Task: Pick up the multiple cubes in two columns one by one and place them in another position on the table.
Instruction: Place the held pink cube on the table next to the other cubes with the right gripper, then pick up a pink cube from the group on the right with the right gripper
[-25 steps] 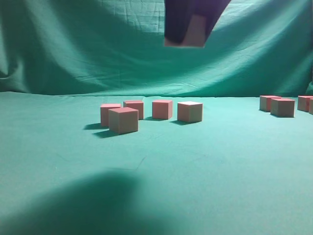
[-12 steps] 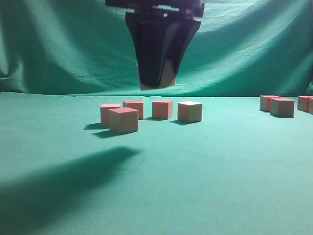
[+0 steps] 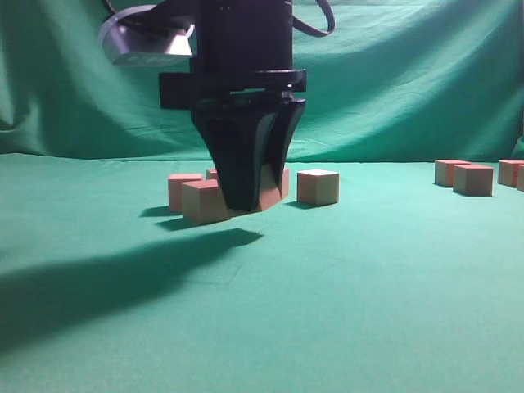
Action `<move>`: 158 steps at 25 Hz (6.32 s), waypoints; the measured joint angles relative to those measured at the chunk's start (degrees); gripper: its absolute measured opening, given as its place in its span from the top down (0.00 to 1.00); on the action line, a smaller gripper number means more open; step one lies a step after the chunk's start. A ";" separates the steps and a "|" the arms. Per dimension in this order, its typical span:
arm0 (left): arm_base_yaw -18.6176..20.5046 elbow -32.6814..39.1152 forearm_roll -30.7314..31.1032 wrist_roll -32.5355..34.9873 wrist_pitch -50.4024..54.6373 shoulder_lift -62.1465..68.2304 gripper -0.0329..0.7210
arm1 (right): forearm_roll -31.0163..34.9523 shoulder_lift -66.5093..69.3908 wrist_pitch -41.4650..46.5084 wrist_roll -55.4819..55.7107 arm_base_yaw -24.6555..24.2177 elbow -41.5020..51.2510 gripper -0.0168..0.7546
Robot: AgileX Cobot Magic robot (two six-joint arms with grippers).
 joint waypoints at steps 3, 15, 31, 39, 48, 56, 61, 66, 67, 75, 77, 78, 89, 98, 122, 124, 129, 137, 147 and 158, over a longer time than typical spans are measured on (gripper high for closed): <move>0.00 0.00 0.00 0.00 0.00 0.00 0.96 | -0.11 0.64 -1.35 0.11 0.00 0.00 0.62; 0.00 0.00 0.00 0.00 0.00 0.00 0.96 | -1.11 2.09 -3.73 1.58 0.00 -0.14 0.62; 0.00 0.00 0.00 0.00 0.00 0.00 0.96 | -0.63 2.22 -5.42 2.75 -1.79 -0.24 0.62; 0.00 0.00 0.00 0.00 0.00 0.00 0.96 | -0.63 2.26 -4.83 2.79 -1.79 -0.24 0.62; 0.00 0.00 0.00 0.00 0.00 0.00 0.96 | -0.29 2.78 -2.83 1.82 -1.79 -0.36 0.62; 0.00 0.00 0.00 0.00 0.00 0.00 0.96 | -0.20 3.03 -2.27 1.68 -1.79 -0.36 0.38; 0.00 0.00 0.00 0.00 0.00 0.00 0.96 | -0.40 2.93 -2.27 1.68 -1.93 -0.36 0.30; 0.00 0.00 0.00 0.00 0.00 0.00 0.96 | -0.40 1.25 -1.61 1.57 -1.93 -0.48 0.30; 0.00 0.00 0.00 0.00 0.00 0.00 0.96 | -0.40 0.36 -0.64 1.57 -1.93 -0.90 0.30; 0.00 0.00 0.00 0.00 0.00 0.00 0.96 | -0.16 -7.84 6.87 2.61 -1.93 -7.47 0.30; 0.00 0.00 0.00 0.00 0.00 0.00 0.96 | -0.08 -10.52 7.22 4.19 -1.93 -8.22 0.30; 0.00 0.00 0.00 0.00 0.00 0.00 0.96 | -0.08 -12.14 7.48 4.90 -1.93 -8.16 0.30; 0.00 0.00 0.00 0.00 0.00 0.00 0.96 | -4.13 -28.34 8.72 11.11 -5.39 -8.44 0.30; 0.00 0.00 0.00 0.00 0.00 0.00 0.96 | -4.71 -29.14 7.98 19.49 -19.34 -1.24 0.30; 0.00 0.00 0.00 0.00 0.00 0.00 0.96 | -3.47 -11.06 -16.53 31.66 -37.31 10.81 0.30; 0.00 0.00 0.00 0.00 0.00 0.00 0.96 | -3.22 -9.29 -17.95 31.66 -37.95 10.69 0.30; 0.00 0.00 0.00 0.00 0.00 0.00 0.96 | -2.24 -4.84 -19.18 29.74 -38.19 7.17 0.30; 0.00 0.00 0.00 0.00 0.00 0.00 0.96 | 0.06 1.35 -20.42 26.01 -38.19 2.21 0.30; 0.00 0.00 0.00 0.00 0.00 0.00 0.96 | 0.18 2.11 -17.71 25.80 -38.19 1.97 0.47; 0.00 0.00 0.00 0.00 0.00 0.00 0.96 | 0.28 -1.02 -13.58 25.80 -37.81 1.75 0.64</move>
